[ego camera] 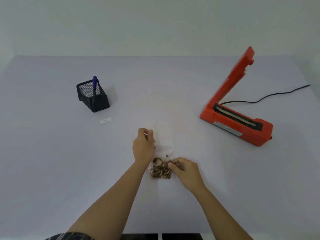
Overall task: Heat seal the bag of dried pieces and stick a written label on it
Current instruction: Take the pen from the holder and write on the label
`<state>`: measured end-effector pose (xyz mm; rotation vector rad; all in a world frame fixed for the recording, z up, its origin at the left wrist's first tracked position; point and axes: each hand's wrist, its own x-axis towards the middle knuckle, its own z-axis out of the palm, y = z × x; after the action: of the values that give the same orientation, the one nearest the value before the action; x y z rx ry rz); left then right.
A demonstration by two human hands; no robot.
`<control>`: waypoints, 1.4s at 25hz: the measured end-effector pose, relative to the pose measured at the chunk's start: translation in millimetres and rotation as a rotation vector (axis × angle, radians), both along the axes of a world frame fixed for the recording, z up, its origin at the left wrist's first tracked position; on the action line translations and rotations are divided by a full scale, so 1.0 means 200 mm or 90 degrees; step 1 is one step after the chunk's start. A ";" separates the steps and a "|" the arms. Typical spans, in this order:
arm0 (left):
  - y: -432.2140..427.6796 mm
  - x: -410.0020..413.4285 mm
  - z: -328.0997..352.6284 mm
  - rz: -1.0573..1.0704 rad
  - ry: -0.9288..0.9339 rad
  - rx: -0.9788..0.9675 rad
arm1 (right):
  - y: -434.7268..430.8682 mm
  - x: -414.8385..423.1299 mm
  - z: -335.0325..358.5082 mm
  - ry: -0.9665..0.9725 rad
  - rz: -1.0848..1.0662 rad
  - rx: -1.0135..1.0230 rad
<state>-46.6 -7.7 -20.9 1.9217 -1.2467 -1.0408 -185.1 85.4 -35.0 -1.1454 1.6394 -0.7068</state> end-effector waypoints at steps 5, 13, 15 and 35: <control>-0.09 0.05 -0.12 -0.151 -0.197 0.000 | 0.01 0.03 0.01 0.115 -0.014 0.027; -0.08 0.09 -0.08 -0.105 -0.092 -0.089 | -0.09 -0.01 0.14 0.262 0.011 0.016; -0.08 0.19 0.03 -0.027 -0.018 -0.166 | -0.20 0.03 0.20 0.258 0.007 -0.080; -0.81 1.03 0.10 0.031 -0.009 0.007 | -1.57 1.09 0.28 0.122 0.132 -0.229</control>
<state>160.3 -169.5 -0.5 1.9619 -1.1977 -1.0133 33.4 -227.8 21.4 -1.6595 1.5567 -0.7958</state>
